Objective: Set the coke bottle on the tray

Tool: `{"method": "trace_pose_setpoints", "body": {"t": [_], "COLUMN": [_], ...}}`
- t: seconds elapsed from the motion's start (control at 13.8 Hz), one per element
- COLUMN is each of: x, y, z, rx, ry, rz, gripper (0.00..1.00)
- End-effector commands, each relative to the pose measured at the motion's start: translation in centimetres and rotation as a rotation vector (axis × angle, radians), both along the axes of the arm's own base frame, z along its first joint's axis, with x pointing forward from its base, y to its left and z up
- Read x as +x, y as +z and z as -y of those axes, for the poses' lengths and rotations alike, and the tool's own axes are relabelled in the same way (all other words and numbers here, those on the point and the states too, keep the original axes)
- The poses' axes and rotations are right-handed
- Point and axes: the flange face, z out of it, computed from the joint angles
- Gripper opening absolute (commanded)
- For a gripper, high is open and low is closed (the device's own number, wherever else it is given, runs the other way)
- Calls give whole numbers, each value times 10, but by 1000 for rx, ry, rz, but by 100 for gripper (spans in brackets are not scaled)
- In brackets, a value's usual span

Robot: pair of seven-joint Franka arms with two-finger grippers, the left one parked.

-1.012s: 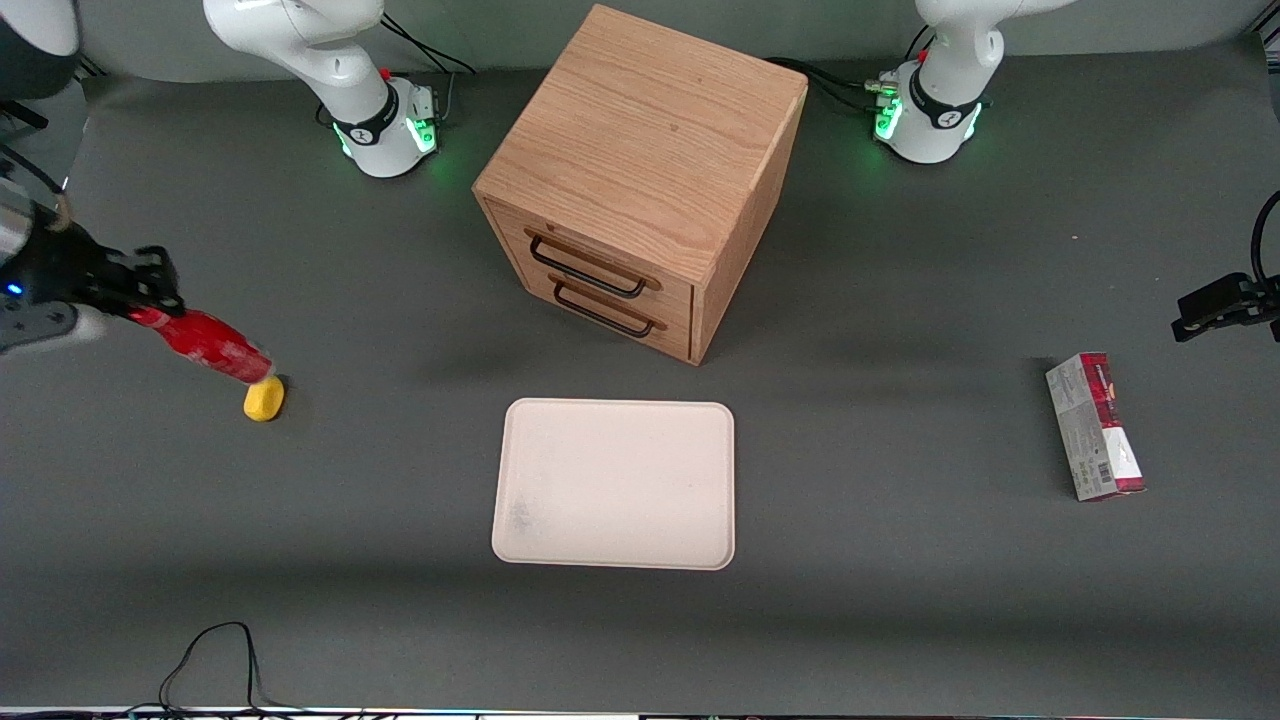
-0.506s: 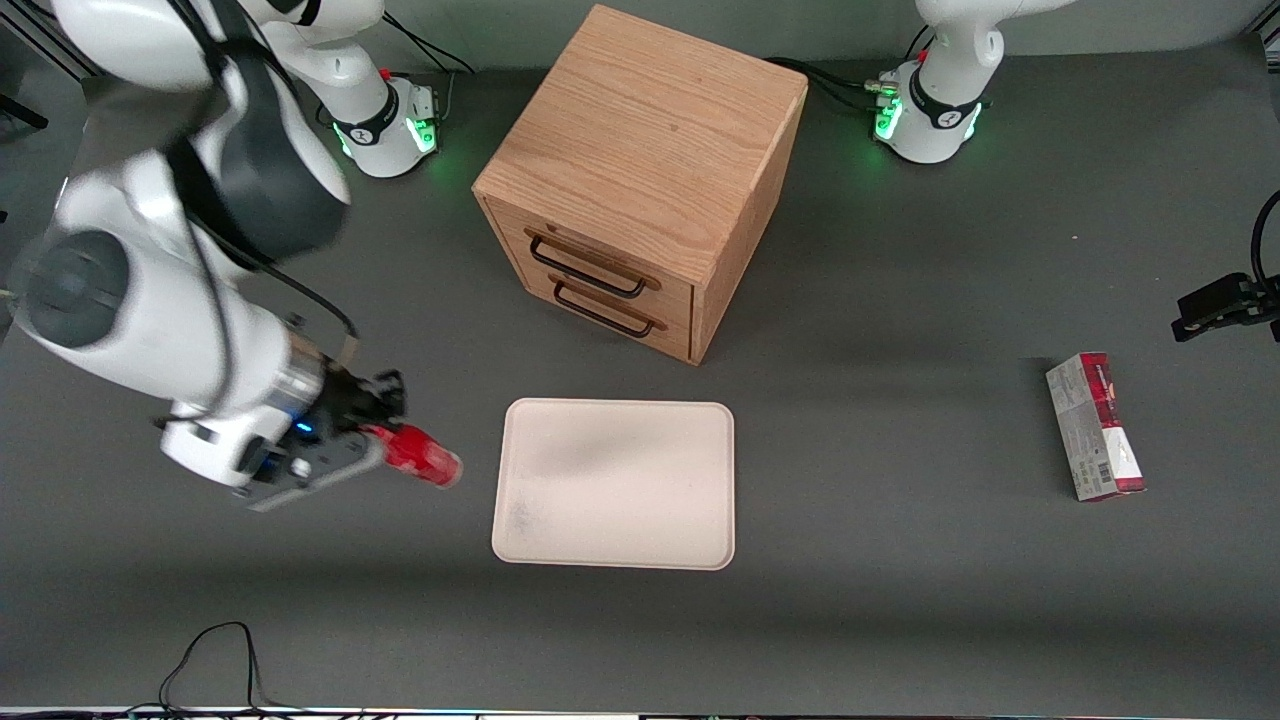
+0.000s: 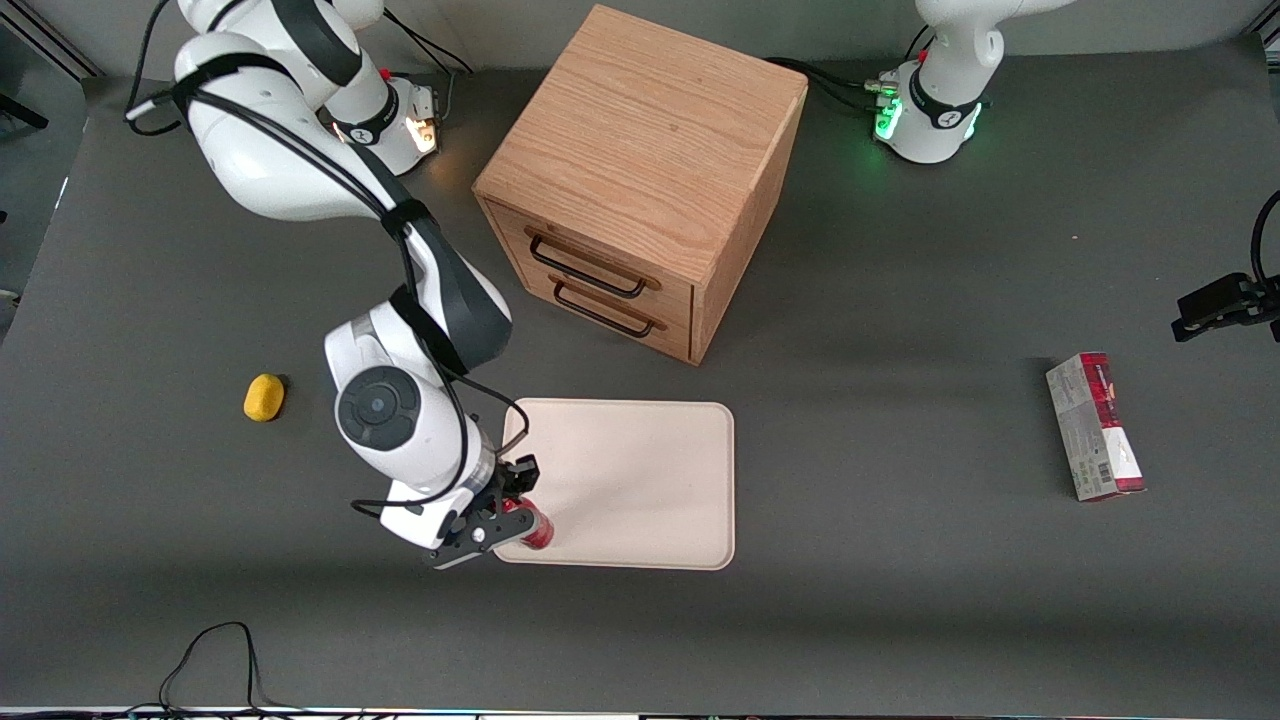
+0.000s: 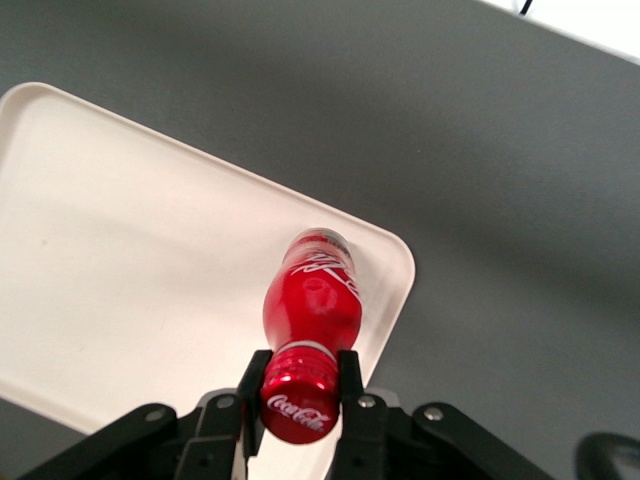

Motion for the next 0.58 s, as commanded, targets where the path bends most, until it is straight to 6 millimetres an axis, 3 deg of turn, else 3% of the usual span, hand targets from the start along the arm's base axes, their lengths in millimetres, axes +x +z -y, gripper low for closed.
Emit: {"method": "trace_pose_setpoints", "body": {"t": [0.0, 0.07, 0.14, 0.22, 0.51], "x": [4, 3, 1, 1, 2], "y": [10, 7, 2, -1, 11], "z": [-2, -2, -3, -1, 2], "rx": [-1, 0, -1, -4, 0], "ry": [-32, -53, -80, -101, -111], "rz": [21, 15, 4, -1, 12], "gripper": [17, 25, 48, 99, 100]}}
